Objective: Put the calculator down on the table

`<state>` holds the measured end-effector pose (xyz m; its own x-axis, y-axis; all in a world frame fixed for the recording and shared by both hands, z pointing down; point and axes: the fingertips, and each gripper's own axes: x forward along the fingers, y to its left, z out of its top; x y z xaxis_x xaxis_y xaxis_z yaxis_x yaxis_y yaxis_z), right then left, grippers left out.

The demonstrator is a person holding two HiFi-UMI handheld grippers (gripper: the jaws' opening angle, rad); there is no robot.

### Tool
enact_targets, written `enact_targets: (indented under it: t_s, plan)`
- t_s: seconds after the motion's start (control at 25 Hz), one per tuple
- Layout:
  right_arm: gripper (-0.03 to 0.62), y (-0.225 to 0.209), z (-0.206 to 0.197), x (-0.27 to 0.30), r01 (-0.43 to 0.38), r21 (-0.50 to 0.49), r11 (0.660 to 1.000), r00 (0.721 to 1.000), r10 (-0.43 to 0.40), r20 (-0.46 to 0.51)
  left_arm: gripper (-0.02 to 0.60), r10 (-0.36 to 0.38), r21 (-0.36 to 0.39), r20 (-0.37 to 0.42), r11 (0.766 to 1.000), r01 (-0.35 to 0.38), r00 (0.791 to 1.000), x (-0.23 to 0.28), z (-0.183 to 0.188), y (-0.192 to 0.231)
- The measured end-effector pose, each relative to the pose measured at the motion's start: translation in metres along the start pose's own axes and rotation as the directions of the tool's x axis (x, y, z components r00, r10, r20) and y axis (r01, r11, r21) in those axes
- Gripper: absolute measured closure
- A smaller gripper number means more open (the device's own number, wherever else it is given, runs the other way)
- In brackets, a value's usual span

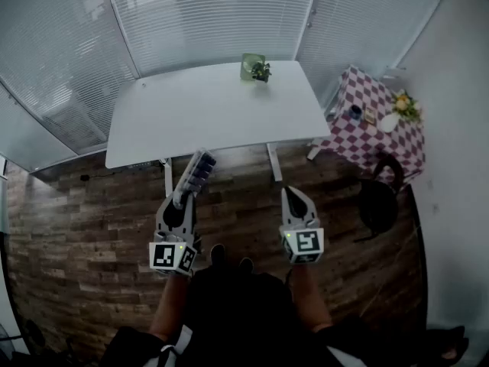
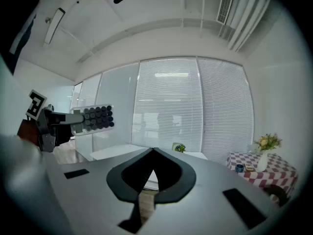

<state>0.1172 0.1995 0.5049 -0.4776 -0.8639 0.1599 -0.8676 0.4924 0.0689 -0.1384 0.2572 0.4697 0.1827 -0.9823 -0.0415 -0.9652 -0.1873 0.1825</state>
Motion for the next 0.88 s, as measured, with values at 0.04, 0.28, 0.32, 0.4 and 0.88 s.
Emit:
enact_targets:
  t_s: [0.04,0.28,0.32,0.4,0.88]
  plan:
    - [0.589,0.001,0.0,-0.001,-0.012,0.003,1.0,1.0,0.012,-0.003,0.482,0.004,0.002,0.001,1.0,-0.004,1.0,0.0,0.0,-0.001]
    - [0.589,0.001,0.001,-0.001,-0.037,-0.004,0.999,0.999,0.037,0.002,0.482,0.016,0.007,-0.003,1.0,-0.016,1.0,0.0,-0.005,-0.006]
    - [0.589,0.001,0.001,-0.001,-0.035,-0.004,0.999,0.999,0.035,0.005,0.482,0.018,0.006,-0.003,1.0,-0.018,1.0,-0.001,-0.006,-0.006]
    - [0.589,0.001,0.001,-0.002,-0.037,0.003,0.999,0.999,0.037,0.008,0.482,0.024,0.006,-0.001,1.0,-0.024,1.0,-0.004,-0.007,-0.006]
    - [0.589,0.0,-0.007,-0.007,-0.043,0.032,0.999,0.999,0.043,-0.008,0.482,0.053,0.007,0.004,0.999,-0.053,0.999,-0.012,-0.006,-0.008]
